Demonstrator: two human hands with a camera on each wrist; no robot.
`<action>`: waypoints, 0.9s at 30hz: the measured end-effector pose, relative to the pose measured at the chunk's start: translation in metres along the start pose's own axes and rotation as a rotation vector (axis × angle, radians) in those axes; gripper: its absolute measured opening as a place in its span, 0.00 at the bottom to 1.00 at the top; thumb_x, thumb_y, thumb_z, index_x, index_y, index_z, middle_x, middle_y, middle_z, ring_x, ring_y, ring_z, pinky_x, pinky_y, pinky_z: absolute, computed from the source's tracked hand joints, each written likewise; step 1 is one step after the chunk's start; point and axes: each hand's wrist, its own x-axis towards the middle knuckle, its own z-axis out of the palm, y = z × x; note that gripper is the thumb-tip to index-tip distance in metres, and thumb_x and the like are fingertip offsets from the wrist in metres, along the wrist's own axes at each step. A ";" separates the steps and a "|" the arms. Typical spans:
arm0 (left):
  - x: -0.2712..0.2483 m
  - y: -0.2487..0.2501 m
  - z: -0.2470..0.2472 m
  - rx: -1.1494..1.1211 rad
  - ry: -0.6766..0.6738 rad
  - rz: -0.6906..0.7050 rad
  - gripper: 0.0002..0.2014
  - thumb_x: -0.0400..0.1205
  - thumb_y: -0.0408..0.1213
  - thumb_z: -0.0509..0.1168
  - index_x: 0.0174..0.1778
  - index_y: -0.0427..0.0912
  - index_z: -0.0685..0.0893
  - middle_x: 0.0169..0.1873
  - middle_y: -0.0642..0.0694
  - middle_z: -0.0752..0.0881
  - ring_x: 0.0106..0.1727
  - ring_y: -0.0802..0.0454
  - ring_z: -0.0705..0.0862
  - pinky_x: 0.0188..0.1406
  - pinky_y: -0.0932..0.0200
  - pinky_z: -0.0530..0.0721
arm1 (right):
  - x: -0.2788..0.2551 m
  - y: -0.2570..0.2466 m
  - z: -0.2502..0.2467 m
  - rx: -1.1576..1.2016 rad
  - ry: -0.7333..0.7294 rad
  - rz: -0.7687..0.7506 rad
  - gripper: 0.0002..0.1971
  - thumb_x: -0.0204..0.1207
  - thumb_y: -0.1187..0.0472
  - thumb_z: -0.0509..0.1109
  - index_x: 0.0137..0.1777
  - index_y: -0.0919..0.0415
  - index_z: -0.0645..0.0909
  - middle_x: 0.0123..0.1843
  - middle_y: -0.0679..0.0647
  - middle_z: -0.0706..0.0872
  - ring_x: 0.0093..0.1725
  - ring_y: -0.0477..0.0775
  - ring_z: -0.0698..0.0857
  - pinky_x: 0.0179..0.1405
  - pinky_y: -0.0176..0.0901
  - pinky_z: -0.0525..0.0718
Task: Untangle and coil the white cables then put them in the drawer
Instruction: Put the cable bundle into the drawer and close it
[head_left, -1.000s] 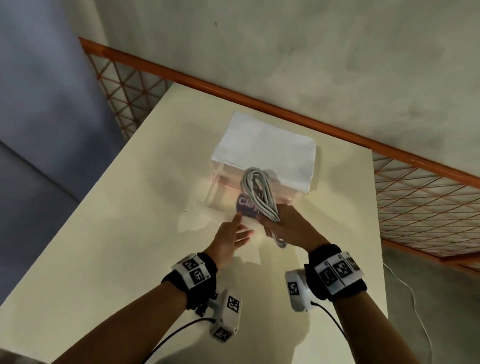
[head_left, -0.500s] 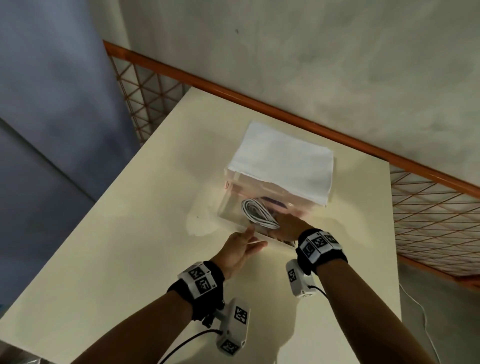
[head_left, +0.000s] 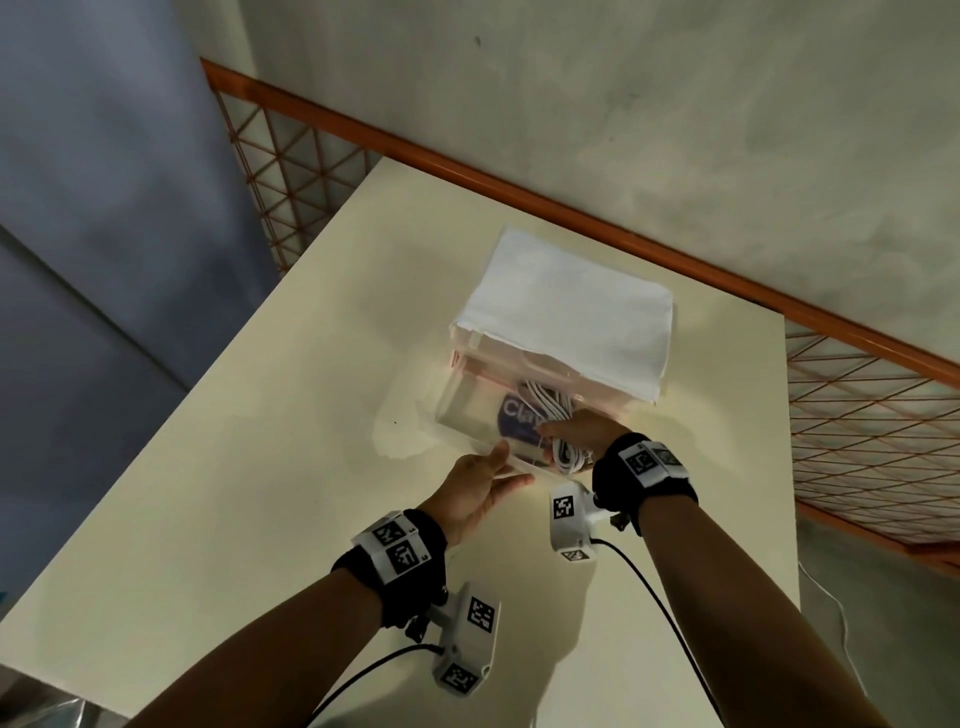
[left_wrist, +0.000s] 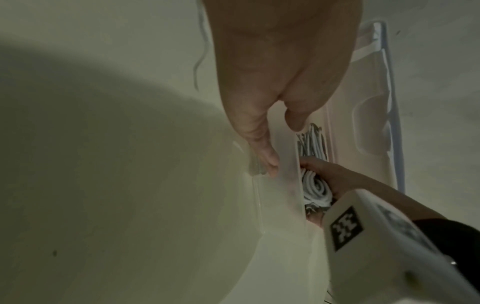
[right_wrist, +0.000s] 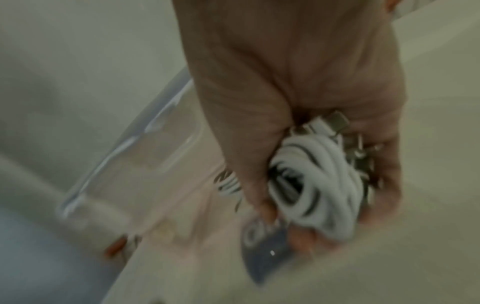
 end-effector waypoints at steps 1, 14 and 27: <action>0.000 0.000 0.001 -0.001 0.013 -0.002 0.22 0.86 0.38 0.56 0.67 0.21 0.73 0.64 0.28 0.79 0.56 0.43 0.85 0.44 0.65 0.89 | 0.000 0.001 0.005 0.012 0.033 -0.014 0.11 0.77 0.56 0.69 0.52 0.64 0.81 0.49 0.63 0.86 0.41 0.57 0.83 0.42 0.40 0.80; 0.004 -0.003 0.003 0.046 0.063 0.009 0.13 0.85 0.39 0.58 0.43 0.31 0.77 0.41 0.40 0.78 0.51 0.45 0.86 0.52 0.62 0.87 | -0.005 0.004 0.031 -0.177 0.465 -0.106 0.30 0.73 0.52 0.74 0.69 0.71 0.71 0.68 0.68 0.80 0.67 0.69 0.79 0.61 0.52 0.78; 0.002 0.001 0.012 0.023 0.107 0.005 0.14 0.86 0.37 0.57 0.47 0.27 0.77 0.39 0.39 0.80 0.51 0.43 0.85 0.45 0.63 0.88 | -0.016 -0.009 0.013 -0.578 0.256 -0.047 0.43 0.66 0.33 0.71 0.68 0.70 0.72 0.66 0.65 0.82 0.66 0.64 0.81 0.63 0.50 0.78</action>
